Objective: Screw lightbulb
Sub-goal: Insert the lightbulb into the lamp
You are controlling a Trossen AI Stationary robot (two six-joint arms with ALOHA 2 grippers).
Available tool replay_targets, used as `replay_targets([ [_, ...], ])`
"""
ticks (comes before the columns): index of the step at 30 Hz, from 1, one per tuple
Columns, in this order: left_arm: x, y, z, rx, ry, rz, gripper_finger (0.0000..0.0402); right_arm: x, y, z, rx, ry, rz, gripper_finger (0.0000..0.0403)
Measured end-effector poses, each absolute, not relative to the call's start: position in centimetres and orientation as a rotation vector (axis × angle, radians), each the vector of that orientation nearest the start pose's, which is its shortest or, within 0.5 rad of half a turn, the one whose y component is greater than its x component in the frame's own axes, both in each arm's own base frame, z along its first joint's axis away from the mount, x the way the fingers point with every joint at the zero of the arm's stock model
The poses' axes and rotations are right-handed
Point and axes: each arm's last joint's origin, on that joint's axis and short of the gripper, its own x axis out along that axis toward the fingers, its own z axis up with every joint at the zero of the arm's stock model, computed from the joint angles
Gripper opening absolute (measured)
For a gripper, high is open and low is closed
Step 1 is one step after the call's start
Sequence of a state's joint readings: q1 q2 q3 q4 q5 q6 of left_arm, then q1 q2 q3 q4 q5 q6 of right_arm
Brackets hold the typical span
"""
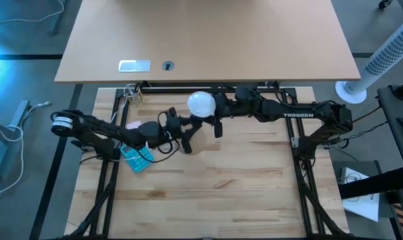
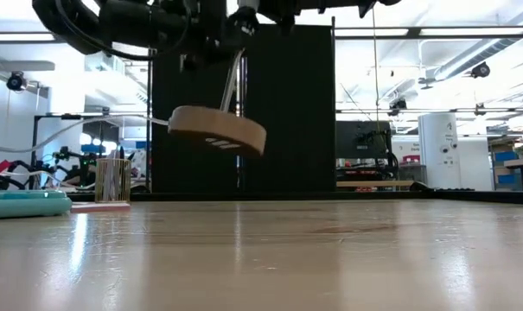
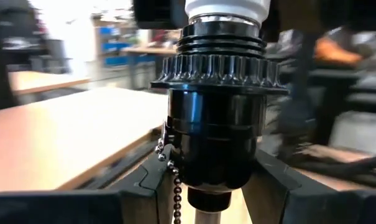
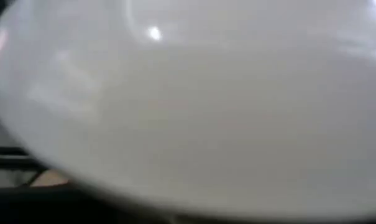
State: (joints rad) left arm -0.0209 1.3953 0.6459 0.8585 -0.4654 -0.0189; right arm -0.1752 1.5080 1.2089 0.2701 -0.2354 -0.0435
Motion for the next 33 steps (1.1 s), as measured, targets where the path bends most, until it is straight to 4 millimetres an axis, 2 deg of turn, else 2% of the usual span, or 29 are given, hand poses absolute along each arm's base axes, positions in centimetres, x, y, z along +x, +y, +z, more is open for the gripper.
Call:
replay_targets([
  [7, 29.9, 2.8, 26.2, 0.045, 0.036, 0.614, 0.0136, 35.8, -6.3, 33.3, 0.030, 0.071, -0.173, 0.0150],
  [15, 30.0, 5.4, 26.0, 0.068, 0.164, 0.670, 0.0135, 36.2, -7.0, 32.4, 0.097, 0.075, -0.407, 0.0145],
  [21, 29.9, 6.0, 25.9, 0.034, 0.143, 0.641, 0.0136, 36.1, -7.0, 32.1, 0.101, 0.102, -0.409, 0.0164],
  [27, 29.7, 5.8, 26.2, 0.029, 0.120, 0.627, 0.0136, 35.6, -6.7, 32.5, 0.061, 0.133, -0.338, 0.0220],
  [33, 29.7, 5.2, 26.2, 0.016, 0.092, 0.500, 0.0136, 34.0, -6.1, 33.8, 0.003, 0.172, -0.239, 0.0288],
])
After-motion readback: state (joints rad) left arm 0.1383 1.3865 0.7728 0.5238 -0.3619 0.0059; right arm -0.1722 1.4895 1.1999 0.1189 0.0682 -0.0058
